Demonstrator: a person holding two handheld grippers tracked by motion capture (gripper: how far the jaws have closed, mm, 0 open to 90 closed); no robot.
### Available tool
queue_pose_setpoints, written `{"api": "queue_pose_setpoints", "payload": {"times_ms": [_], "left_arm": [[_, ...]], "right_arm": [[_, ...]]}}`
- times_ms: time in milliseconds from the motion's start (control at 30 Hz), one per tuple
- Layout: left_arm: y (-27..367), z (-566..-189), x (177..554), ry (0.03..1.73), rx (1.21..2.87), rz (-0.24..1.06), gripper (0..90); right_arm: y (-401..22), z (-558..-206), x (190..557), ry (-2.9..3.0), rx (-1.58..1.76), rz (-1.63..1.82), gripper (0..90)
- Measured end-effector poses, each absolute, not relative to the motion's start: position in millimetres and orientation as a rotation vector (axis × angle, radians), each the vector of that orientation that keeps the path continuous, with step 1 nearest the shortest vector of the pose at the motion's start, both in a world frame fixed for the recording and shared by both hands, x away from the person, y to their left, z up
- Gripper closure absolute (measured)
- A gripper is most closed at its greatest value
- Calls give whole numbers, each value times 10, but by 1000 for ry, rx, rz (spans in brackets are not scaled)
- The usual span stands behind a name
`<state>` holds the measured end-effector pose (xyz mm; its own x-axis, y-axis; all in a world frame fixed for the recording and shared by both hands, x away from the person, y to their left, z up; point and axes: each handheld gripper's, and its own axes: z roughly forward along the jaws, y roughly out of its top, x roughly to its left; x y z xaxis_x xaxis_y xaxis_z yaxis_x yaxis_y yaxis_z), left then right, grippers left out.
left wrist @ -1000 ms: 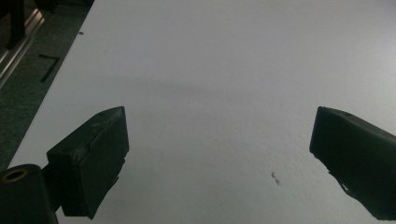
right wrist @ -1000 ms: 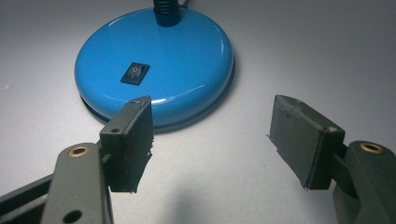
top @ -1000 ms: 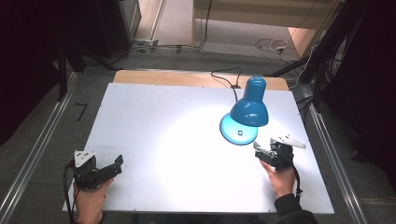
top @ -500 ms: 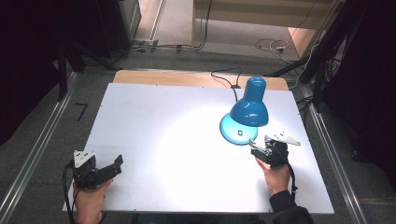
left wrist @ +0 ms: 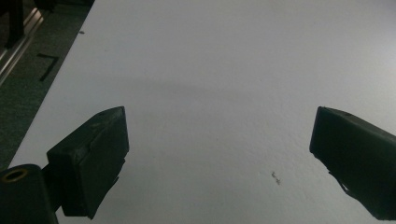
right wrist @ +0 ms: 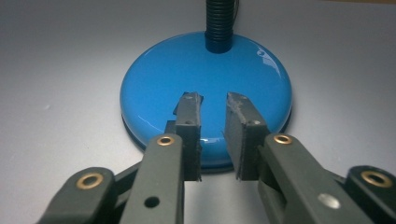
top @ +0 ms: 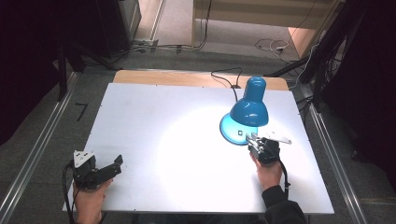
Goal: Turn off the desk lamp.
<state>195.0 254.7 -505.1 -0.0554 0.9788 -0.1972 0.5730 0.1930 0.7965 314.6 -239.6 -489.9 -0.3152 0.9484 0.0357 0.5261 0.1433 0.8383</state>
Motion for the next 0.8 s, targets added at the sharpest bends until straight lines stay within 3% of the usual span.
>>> {"api": "queue_pose_setpoints", "payload": {"times_ms": [33,67,800], "left_arm": [[2547,-5051,1951,1725,1470,690,54],[2547,-5051,1950,1725,1471,689,54],[2554,-5052,1947,1725,1468,690,54]], "right_arm": [[-2381,-4917,3161,1908,1415,1097,848],[-2368,-4930,3169,1906,1425,1112,875],[-2221,-5041,3253,1867,1416,1153,877]]}}
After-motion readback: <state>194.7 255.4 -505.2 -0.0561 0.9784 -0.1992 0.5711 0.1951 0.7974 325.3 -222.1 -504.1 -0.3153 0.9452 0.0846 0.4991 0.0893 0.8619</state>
